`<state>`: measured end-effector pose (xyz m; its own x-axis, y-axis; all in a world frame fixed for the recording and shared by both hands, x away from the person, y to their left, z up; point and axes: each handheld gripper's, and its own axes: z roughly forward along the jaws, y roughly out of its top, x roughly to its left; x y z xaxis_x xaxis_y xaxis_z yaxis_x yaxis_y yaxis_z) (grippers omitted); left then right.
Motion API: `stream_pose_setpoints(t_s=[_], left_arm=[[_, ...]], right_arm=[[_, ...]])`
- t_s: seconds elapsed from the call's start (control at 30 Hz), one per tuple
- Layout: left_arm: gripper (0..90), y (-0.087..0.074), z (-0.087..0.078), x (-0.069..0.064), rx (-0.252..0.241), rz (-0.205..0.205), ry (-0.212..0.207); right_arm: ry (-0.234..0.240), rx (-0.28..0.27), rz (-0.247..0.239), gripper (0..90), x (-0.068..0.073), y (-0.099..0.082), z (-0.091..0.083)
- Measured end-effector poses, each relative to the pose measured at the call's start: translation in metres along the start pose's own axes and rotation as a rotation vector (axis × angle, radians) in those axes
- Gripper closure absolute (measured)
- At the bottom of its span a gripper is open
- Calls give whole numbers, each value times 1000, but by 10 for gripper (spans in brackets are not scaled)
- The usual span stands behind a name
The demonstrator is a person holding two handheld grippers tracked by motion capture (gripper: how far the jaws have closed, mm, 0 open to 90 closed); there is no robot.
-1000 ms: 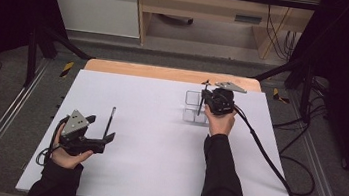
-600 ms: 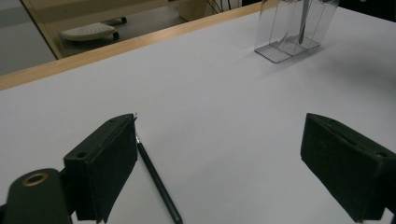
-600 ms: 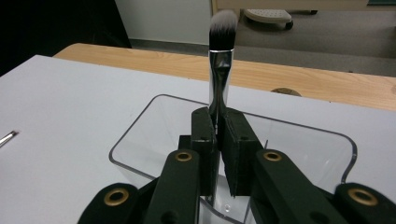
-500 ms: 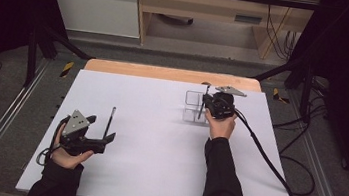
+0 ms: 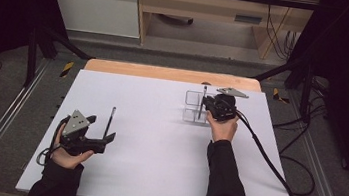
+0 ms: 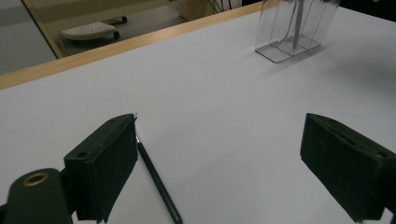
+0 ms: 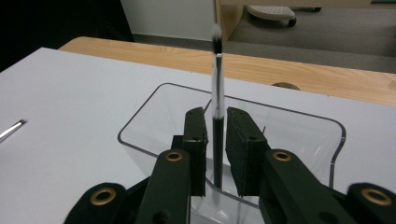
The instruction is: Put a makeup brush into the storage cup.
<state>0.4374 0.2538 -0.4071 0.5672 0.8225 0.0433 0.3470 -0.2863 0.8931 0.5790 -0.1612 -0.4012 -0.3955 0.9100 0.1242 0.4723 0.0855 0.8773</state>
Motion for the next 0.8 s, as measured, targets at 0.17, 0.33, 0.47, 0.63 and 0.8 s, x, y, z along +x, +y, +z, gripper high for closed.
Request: stream_pose_setpoints(t_s=[0.17, 0.33, 0.47, 0.63, 0.8], left_arm=[[102, 0, 0, 0, 0, -3, 1], [102, 0, 1, 0, 4, -4, 2], [103, 0, 1, 0, 6, -6, 5], [103, 1, 2, -2, 8, -7, 8], [102, 0, 3, -2, 8, -9, 9]], right_arm=[[18, -16, 0, 717, 0, -1, -10], [55, -26, -28, 630, 2, -6, -27], [111, -47, -37, 529, 5, -12, -45], [131, -54, -72, 446, 9, -18, -57], [150, -69, -85, 343, 12, -28, -68]])
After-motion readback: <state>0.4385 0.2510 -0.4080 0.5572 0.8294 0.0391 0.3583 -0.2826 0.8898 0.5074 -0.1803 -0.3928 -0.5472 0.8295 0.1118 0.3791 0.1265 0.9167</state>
